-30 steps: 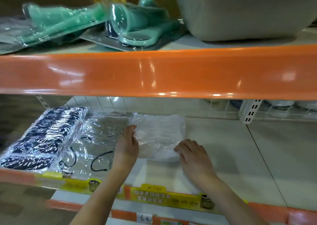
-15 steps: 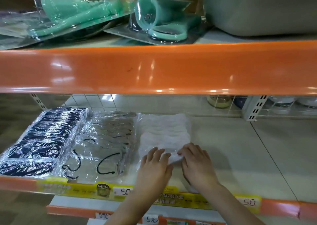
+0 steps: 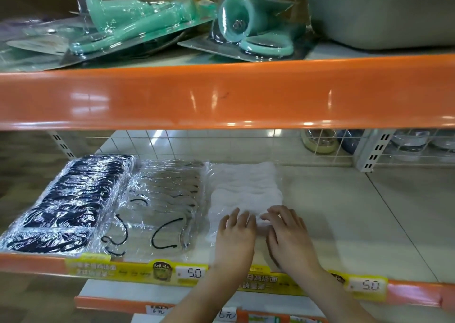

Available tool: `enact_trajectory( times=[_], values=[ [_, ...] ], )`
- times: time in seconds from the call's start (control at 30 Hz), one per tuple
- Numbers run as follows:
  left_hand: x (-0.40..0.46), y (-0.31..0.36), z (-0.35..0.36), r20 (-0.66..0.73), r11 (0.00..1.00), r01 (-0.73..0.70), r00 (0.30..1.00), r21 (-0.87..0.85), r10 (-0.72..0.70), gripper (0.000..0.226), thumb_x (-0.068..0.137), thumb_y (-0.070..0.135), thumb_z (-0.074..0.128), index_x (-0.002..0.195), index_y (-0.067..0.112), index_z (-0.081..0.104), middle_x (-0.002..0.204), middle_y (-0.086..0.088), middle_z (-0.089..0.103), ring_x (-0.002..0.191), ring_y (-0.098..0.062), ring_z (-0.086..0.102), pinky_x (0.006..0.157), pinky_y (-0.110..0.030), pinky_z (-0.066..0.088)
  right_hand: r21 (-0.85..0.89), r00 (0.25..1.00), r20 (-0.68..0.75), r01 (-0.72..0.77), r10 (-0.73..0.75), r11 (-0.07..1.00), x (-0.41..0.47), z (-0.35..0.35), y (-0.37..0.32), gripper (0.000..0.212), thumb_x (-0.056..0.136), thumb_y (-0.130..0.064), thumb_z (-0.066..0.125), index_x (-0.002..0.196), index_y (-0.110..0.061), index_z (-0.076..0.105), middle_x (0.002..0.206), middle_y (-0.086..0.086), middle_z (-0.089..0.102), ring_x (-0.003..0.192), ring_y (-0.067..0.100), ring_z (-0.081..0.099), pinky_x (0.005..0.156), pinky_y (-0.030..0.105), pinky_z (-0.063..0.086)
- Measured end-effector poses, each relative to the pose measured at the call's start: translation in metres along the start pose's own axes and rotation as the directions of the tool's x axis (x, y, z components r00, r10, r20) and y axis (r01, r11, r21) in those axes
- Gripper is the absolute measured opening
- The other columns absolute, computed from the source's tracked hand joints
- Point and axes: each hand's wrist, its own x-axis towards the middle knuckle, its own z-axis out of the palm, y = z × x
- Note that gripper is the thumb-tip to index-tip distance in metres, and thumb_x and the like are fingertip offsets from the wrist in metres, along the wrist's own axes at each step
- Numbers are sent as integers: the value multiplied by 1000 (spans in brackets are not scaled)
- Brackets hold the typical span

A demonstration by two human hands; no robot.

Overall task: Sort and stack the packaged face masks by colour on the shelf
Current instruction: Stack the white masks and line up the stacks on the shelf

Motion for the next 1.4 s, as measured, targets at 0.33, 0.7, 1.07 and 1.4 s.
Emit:
enact_trajectory(
  times=[0.33,0.7,1.07,1.4],
  values=[
    [4,3,-18,-151,994,-83,986,-76,71,50,54,5,83,100,18,72,106,-3,70,105,-26,66,83,-36,54,129,977,-210,8,20,992,-2,-13,-3,24,86,-7,43,89,-10,67,96,5,60,86,22,54,78,33,42],
    [-10,-23,7,-57,996,-8,998,-92,2,36,63,6,71,97,19,67,105,1,66,103,-23,63,79,-35,53,60,998,-64,0,4,998,-2,-2,5,20,79,-11,47,83,-18,65,87,-5,57,80,15,52,74,24,33],
    [-8,-12,-4,-122,990,-4,992,-139,-13,40,60,8,79,96,22,69,103,0,66,104,-26,61,78,-35,51,-2,997,-7,-79,79,997,-5,6,8,32,61,8,76,78,-15,64,80,-1,58,69,22,57,58,34,48],
    [-10,-20,-1,-258,976,54,960,-209,-109,38,48,-8,80,73,19,69,69,5,64,66,-21,60,56,-30,44,67,996,37,-87,85,994,-6,11,10,32,62,12,75,79,-12,61,82,1,55,69,21,57,58,30,47]
  ],
)
